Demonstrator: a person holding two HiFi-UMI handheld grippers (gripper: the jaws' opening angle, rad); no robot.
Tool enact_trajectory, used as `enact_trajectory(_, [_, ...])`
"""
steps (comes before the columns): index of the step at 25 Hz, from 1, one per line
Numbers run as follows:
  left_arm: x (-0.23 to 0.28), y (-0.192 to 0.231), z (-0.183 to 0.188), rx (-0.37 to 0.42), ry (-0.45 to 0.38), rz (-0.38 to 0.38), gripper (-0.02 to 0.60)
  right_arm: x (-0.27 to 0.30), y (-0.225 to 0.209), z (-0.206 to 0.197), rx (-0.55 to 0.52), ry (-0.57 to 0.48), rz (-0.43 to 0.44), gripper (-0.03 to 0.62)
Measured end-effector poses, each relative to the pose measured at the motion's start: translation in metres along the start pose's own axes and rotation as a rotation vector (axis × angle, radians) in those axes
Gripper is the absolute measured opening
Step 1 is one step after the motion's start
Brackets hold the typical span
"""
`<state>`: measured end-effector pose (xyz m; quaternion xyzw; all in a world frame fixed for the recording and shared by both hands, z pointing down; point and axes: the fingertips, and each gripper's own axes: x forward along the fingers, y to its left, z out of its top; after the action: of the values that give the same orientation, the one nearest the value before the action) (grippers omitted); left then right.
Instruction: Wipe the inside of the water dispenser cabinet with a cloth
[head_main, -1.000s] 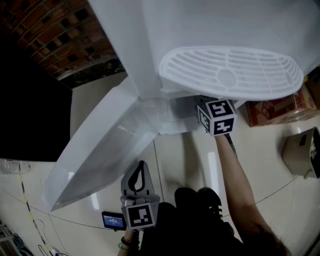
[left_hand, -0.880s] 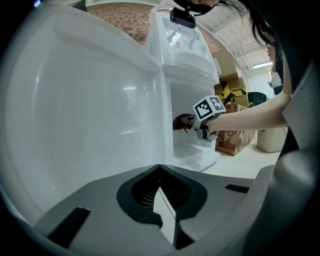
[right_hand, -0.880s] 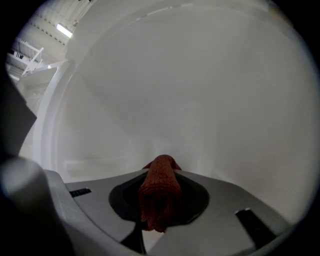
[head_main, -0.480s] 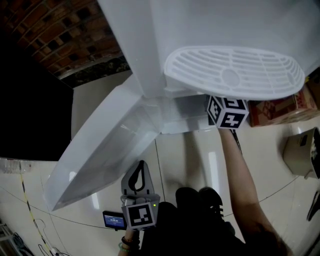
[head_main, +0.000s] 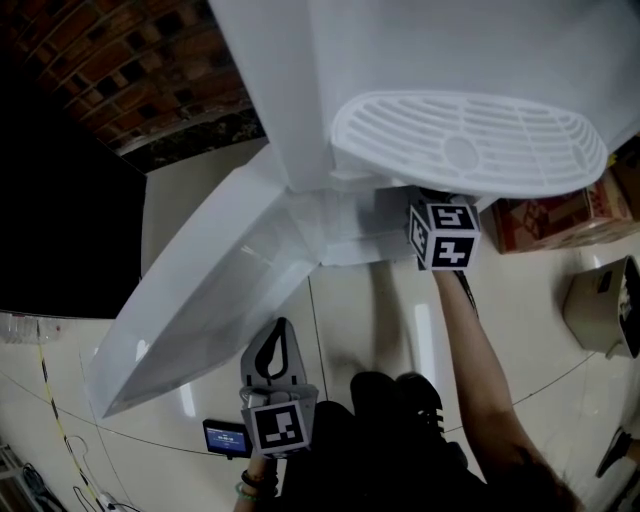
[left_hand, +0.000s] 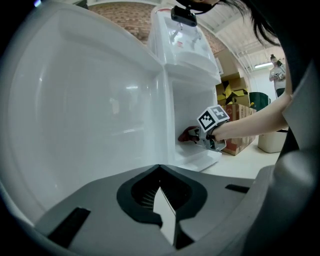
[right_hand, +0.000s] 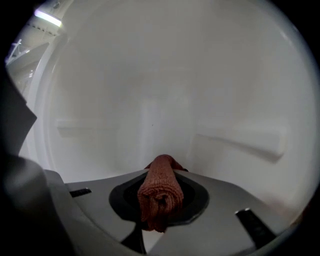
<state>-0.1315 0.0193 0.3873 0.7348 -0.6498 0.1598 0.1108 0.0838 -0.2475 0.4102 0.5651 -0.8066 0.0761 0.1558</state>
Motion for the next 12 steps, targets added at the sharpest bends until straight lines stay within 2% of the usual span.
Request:
enact_trajectory(4, [0.001, -0.004, 0.003, -0.003, -0.007, -0.006, 0.003, -0.04, -0.006, 0.068, 0.004, -0.202, -0.073, 0.072])
enact_trajectory(9, [0.002, -0.013, 0.004, -0.005, -0.012, -0.021, 0.003, -0.097, -0.008, 0.15, -0.09, -0.457, -0.218, 0.072])
enact_trajectory(12, [0.002, -0.015, 0.005, -0.007, -0.012, -0.025, 0.003, -0.1, -0.015, 0.158, -0.147, -0.489, -0.281, 0.071])
